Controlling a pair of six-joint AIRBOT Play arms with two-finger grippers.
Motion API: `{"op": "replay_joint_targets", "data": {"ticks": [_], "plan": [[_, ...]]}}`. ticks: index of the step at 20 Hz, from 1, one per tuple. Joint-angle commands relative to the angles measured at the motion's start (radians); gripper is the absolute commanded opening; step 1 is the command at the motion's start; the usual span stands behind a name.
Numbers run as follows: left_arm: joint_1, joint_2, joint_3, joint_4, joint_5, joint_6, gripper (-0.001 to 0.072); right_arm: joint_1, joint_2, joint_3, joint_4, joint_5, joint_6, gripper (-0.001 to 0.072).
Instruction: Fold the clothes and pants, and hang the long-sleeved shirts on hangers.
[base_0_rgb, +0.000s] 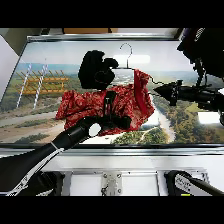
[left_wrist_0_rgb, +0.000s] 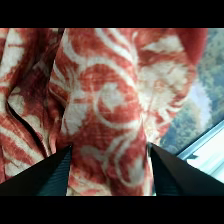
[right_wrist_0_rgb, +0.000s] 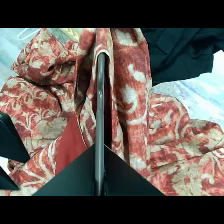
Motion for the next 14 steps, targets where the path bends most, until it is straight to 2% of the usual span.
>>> {"op": "replay_joint_targets", "data": {"ticks": [1,2,3,5,8,10,12,14], "plan": [[0.002,-0.042,0.020,0.002,-0.027,-0.075,0.0386,0.002,0.001,0.001,0.001,0.003,0.025,0.0002],[0.014,-0.039,0.021,0.002,-0.052,-0.077,0.0079,0.002,0.003,0.001,0.001,0.003,0.041,0.0001],[0.042,-0.026,0.020,0.005,-0.092,-0.075,0.0012,0.002,0.011,0.001,0.000,0.005,0.053,0.0000],[0.131,0.027,0.020,0.047,-0.210,-0.074,0.0012,0.002,0.051,0.000,-0.003,0.006,0.057,-0.0001],[0.295,0.151,0.020,0.220,-0.398,-0.074,0.0011,0.004,0.131,-0.025,-0.009,-0.002,0.133,-0.0001],[0.406,0.221,0.020,0.241,-0.456,-0.004,0.0012,0.043,0.189,-0.085,-0.010,-0.036,0.174,0.0000],[0.489,0.274,0.021,0.235,-0.466,0.055,0.0012,0.131,0.249,-0.166,-0.009,-0.150,0.182,-0.0001],[0.538,0.304,0.020,0.235,-0.476,0.116,0.0012,0.237,0.298,-0.220,-0.010,-0.333,0.264,-0.0001]]}}
